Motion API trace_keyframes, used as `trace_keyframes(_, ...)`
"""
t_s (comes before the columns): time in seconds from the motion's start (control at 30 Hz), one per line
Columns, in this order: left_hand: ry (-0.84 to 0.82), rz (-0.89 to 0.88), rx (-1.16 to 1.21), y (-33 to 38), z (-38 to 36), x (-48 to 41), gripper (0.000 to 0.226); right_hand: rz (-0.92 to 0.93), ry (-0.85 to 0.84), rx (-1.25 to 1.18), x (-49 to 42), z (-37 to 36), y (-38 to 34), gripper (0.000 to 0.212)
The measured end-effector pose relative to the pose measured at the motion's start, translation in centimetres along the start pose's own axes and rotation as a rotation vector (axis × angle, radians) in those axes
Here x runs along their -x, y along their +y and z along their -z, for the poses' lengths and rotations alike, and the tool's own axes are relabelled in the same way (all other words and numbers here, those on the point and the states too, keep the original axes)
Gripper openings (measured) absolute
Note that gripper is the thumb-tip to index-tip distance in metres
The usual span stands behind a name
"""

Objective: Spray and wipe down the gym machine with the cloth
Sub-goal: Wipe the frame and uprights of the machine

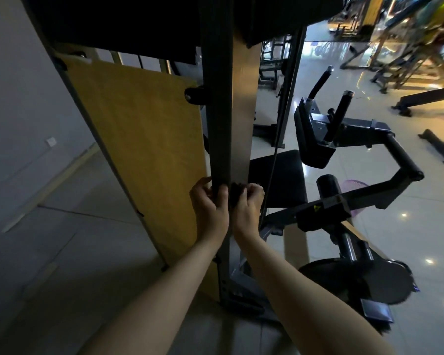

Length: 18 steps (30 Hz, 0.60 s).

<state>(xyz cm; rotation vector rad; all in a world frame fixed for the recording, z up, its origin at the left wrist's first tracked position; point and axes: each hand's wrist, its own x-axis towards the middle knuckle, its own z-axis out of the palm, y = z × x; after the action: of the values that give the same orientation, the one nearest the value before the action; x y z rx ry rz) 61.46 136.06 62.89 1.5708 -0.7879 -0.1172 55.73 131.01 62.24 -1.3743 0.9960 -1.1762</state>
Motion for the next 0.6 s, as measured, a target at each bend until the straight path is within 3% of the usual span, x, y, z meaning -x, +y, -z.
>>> trace_keyframes(0.1,-0.050,0.029,0.058,-1.3,0.6,-0.4,0.027,0.337,-0.003,-0.004,0.6,-0.2,-4.4,0.019)
trace_keyframes(0.2,-0.060,-0.004,0.008,-2.0,0.5,-0.6,0.034,0.448,-0.054,-0.068,-0.1,-1.0,-8.3,0.018)
trace_keyframes(0.27,-0.080,0.012,0.094,-2.1,0.2,-0.5,0.037,0.435,-0.089,-0.034,-0.7,-1.5,-8.8,0.042)
trace_keyframes(0.37,-0.123,0.010,-0.026,-2.9,0.9,-0.4,0.040,0.386,-0.096,0.072,-0.6,-1.8,-6.1,0.073)
trace_keyframes(0.43,-0.229,0.048,0.001,-3.5,1.5,-0.3,0.041,0.343,-0.087,0.116,-0.3,-2.0,-3.8,0.079)
trace_keyframes(0.6,-0.230,-0.035,-0.075,-3.6,2.6,1.4,0.043,0.196,-0.119,0.182,1.2,-1.8,1.8,0.078)
